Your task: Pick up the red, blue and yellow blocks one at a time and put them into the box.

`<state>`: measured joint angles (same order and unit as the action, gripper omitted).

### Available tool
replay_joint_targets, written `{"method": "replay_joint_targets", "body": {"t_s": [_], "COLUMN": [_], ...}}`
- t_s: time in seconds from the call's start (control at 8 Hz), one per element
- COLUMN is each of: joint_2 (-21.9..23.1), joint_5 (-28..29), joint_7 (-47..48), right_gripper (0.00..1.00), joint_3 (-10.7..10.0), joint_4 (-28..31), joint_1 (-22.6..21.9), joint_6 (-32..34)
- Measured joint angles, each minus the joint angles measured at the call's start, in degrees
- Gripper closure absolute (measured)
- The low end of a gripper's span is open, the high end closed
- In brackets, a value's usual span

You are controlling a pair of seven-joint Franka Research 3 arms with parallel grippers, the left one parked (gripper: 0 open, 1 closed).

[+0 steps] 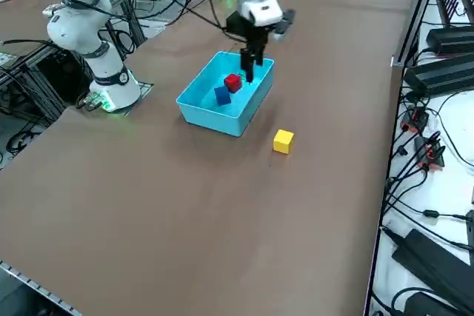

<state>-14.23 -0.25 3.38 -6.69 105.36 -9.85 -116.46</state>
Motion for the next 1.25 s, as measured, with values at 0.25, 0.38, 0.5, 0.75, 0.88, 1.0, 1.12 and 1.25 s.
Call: {"method": "replay_joint_targets", "body": {"t_s": [0.25,0.38,0.5,0.75,0.88,1.0,1.12,1.25], "joint_2": [-8.9,-12.9,-16.1,-19.8,-20.6,-21.3,-22.0,-22.8], "joint_5": [0.0,0.0,0.0,0.0,0.0,0.0,0.0,0.0], "joint_7": [-1.4,-1.8,-2.4,-5.5,-6.5,-6.8,-6.8,-6.8], "right_gripper": [0.01,0.01,0.01,0.01,0.01,0.01,0.01,0.01], "joint_3": [0.0,0.0,-0.1,-0.1,-0.1,-0.1,0.0,0.0], "joint_4": [-8.2,-10.7,-13.1,-16.6,-17.3,-17.5,-17.5,-17.6], "joint_1": [1.5,2.4,3.5,5.5,6.1,6.4,6.4,6.4], "joint_6": [0.5,0.3,0.2,-0.2,-1.5,-3.1,-4.9,-7.0]}}
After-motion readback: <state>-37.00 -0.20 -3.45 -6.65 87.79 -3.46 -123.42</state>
